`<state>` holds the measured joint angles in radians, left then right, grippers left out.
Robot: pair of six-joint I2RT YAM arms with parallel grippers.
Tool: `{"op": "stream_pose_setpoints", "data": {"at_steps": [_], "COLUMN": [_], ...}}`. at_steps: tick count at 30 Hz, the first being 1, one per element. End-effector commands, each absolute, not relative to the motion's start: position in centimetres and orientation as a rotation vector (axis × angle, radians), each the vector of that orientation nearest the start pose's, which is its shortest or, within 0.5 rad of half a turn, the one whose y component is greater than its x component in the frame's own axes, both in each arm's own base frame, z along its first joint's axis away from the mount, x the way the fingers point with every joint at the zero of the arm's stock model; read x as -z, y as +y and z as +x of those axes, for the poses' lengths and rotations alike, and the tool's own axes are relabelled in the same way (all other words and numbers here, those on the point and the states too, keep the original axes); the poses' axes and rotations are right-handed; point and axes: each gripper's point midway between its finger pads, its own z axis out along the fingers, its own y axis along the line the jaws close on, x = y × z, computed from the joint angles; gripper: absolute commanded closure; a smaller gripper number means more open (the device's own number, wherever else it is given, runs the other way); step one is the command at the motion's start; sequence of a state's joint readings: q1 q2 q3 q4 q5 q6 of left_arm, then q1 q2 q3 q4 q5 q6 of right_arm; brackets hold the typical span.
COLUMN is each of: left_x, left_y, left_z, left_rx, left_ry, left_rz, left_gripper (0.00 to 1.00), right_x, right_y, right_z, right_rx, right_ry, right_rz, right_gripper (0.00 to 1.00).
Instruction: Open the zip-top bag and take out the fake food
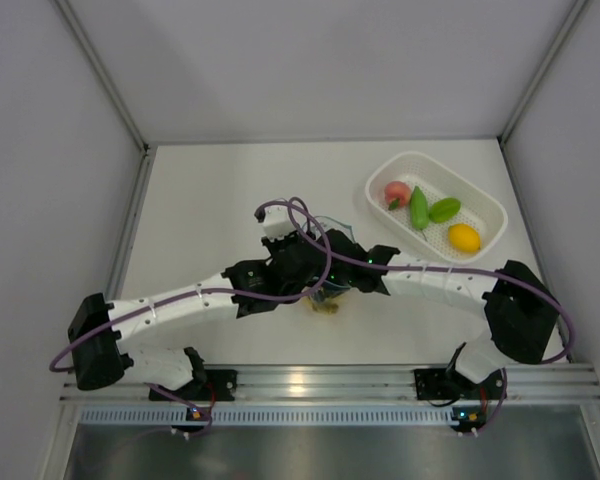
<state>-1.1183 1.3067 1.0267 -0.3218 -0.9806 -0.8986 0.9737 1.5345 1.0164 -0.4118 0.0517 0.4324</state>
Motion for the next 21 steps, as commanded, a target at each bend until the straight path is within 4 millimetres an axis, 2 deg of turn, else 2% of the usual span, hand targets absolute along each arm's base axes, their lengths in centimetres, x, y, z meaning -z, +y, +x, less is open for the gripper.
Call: {"op": "stream_pose_setpoints", "data": {"at_steps": [1,3,6,7,9,11,14,17,19,21], "left_x": [-26.3,-27.0,-27.8,-28.2,-29.1,-29.6,-29.7,-29.1,-28.1,-27.3], "left_y": [-27.2,-27.4,-27.6,-27.7,-28.1,-28.8,-29.5,-29.9,-30.1,-30.1], "left_z": [26.8,26.5,26.2,26.0,25.9,25.8,26.1,26.4,26.6,26.7], "left_rx": [0.429,0.466,0.497,0.518,0.531,0.528,0.509,0.48,0.456,0.432], "left_ry": [1.834,1.837,1.835,1.837,1.835,1.844,1.849,1.859,1.874,1.882], "left_rz": [-0.323,-0.305,-0.286,-0.277,-0.238,-0.168,-0.116,-0.101,-0.095,-0.098], "left_gripper": [1.0,1.0,1.0,1.0,1.0,1.0,1.0,1.0,1.0,1.0], "right_x": [-7.1,-7.0,-6.5,-6.6,-5.5,-5.9,-6.1,-5.0,-4.0,-3.7], "right_y": [29.1,28.3,27.6,28.3,28.9,30.5,32.2,31.7,31.2,30.7], "right_z": [22.0,23.6,25.1,25.2,24.7,24.0,22.4,21.7,21.4,21.2], "right_rx": [-0.335,-0.287,-0.26,-0.292,-0.319,-0.415,-0.584,-0.539,-0.484,-0.462], "right_ry": [2.477,2.463,2.465,2.471,2.529,2.545,2.535,2.562,2.57,2.572], "right_rz": [-0.586,-0.49,-0.453,-0.479,-0.566,-0.645,-0.74,-0.804,-0.842,-0.858], "right_gripper": [0.35,0.36,0.37,0.37,0.32,0.25,0.25,0.29,0.36,0.37]}}
